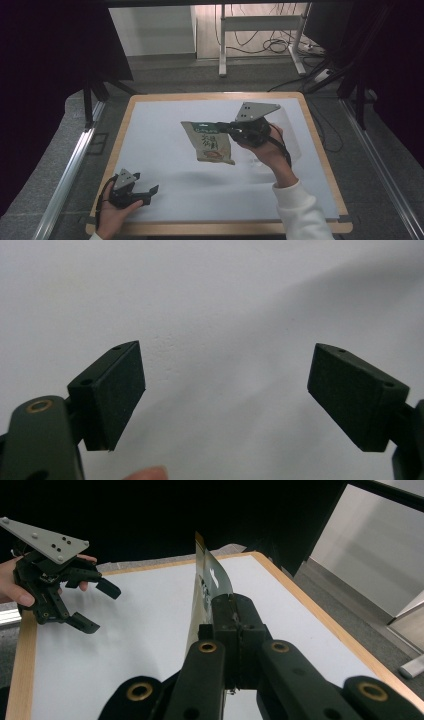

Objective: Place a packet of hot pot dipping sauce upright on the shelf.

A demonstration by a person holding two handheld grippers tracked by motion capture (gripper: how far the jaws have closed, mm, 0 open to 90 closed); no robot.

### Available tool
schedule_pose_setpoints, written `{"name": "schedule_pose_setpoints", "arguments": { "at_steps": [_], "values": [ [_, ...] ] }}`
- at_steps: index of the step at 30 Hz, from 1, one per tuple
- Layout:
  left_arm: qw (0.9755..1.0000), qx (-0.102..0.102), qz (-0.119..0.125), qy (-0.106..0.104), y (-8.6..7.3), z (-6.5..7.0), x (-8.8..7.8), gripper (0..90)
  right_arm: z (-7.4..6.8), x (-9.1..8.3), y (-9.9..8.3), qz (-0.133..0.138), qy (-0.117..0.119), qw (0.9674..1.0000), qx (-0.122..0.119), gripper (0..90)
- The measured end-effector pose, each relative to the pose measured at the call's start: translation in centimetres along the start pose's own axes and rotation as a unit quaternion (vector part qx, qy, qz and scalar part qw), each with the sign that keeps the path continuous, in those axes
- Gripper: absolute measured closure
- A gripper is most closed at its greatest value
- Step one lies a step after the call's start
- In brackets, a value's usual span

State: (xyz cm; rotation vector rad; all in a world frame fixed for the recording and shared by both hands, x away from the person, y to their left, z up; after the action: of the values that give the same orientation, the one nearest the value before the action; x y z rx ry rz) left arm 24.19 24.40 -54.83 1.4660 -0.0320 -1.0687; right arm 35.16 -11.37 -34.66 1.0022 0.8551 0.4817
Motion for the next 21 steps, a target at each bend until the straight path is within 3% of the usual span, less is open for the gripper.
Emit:
{"name": "schedule_pose_setpoints", "arguments": {
  "at_steps": [21],
  "values": [
    [1.0000,0.000,-0.003,0.000,0.0,0.0,0.1,15.4,1.9,-1.9,0.0,0.013,-0.017,0.9997,0.012,90.0]
  ]
}}
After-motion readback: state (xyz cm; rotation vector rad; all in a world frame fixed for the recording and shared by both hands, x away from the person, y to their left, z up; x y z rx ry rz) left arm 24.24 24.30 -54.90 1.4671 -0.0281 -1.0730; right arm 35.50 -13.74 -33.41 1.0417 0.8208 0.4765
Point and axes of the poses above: each handheld gripper's, and its own axes: x roughly forward along the jaws, y roughly out of its top, z roughly to its right, the point moved 1 cm from there along x, roughly forward along the jaws, and after that the axes turned 12 degrees about -y, right-handed, at the moved point
